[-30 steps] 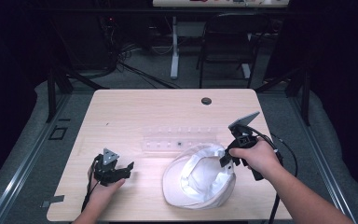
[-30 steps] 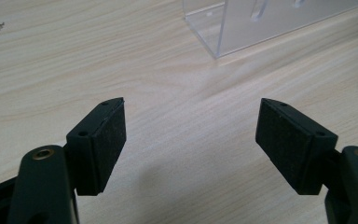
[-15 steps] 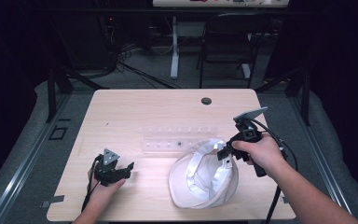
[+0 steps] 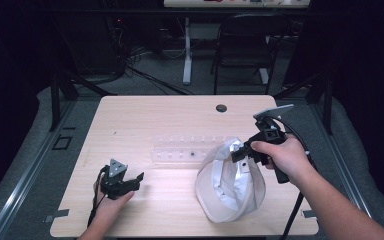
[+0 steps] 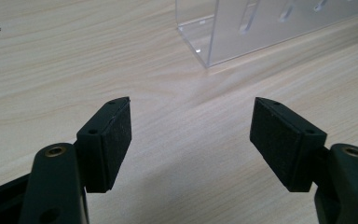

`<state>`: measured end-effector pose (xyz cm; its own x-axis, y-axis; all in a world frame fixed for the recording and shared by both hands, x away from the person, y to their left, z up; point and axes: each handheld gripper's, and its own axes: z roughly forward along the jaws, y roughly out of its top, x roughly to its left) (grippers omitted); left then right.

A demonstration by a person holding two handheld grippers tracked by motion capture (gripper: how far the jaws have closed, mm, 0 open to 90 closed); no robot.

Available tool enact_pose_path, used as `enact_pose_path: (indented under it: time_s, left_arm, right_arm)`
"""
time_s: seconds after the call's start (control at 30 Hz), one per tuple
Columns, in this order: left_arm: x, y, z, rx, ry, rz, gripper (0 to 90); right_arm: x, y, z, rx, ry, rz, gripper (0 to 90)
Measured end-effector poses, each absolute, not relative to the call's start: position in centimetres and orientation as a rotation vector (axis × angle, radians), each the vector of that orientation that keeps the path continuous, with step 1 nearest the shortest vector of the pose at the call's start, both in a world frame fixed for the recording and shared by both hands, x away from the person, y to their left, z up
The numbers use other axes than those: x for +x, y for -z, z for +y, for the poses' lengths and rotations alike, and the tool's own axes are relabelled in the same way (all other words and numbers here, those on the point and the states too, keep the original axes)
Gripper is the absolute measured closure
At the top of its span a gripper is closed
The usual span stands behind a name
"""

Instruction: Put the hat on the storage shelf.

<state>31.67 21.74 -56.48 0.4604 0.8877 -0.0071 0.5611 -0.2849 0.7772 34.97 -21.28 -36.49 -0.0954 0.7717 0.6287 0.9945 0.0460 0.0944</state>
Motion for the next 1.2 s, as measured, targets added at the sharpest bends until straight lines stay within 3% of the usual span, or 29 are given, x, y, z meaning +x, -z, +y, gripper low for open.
enact_pose_path:
  time_s: [0.37,0.83,1.2]
  left_arm:
    - [31.2,56.0,21.3,1.948,-0.561,1.163,30.2]
    - [30.4,55.0,20.7,1.949,-0.562,1.137,41.4]
    - [29.6,53.2,19.1,1.921,-0.571,1.038,41.5]
  right_arm:
    - [35.6,34.1,-21.5,-1.793,0.803,-1.912,81.1]
    - [36.9,31.4,-20.6,-1.819,0.872,-1.874,81.1]
    - [38.4,29.9,-19.9,-1.829,0.899,-1.871,81.2]
